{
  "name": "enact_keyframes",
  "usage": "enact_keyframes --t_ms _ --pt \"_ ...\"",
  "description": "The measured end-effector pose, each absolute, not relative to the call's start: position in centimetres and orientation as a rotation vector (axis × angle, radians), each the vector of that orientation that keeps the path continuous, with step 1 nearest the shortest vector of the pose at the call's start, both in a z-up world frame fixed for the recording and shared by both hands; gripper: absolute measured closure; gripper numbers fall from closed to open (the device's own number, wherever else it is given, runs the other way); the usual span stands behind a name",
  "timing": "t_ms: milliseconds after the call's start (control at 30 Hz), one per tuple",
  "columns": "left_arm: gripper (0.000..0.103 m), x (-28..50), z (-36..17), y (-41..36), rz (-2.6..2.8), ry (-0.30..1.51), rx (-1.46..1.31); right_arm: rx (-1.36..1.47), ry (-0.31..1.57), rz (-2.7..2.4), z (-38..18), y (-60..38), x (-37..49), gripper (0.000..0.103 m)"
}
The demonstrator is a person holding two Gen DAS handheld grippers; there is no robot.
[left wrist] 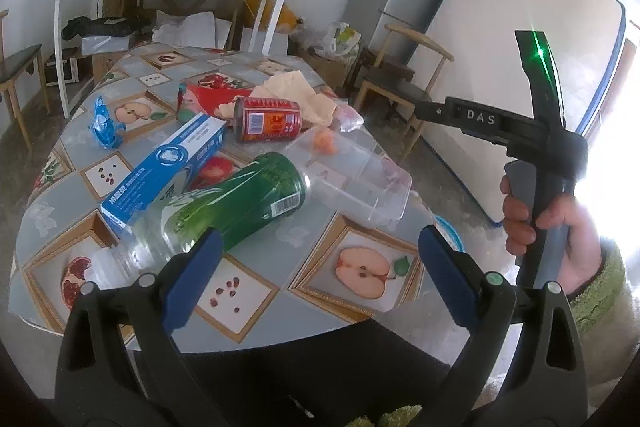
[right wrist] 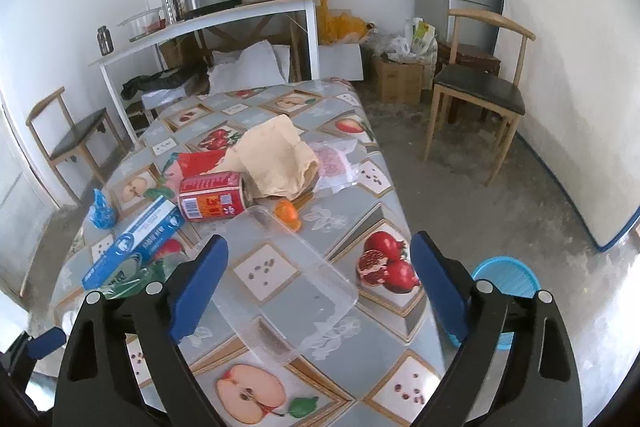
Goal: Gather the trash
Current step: 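Return both tools to the table, then grasp the clear plastic container rim with the right gripper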
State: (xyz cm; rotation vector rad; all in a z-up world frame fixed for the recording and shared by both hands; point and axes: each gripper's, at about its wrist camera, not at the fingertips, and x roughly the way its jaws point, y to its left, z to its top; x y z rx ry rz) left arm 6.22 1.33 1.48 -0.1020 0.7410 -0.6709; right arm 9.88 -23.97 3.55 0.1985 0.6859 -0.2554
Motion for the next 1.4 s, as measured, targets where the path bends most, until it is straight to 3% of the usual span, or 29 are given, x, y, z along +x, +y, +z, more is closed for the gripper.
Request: enact_keyframes --t_ms 400,933,1400 --pt "0.009 5.3 1.4 1.0 -0.717 0.708 -0.147 0.153 0.744 -0.096 2.7 -23.9 11.7 0.025" --pt "0.009 4.4 -0.9 -1.3 -0.734 0.748 -0.101 0.012 1.012 0.230 -1.1 -24.6 20.2 0.026" --pt "0.009 5.3 -0.5 2.0 -0.498 0.663 -0.036 0.054 1.166 0.277 -5.7 -27.1 20.7 0.068"
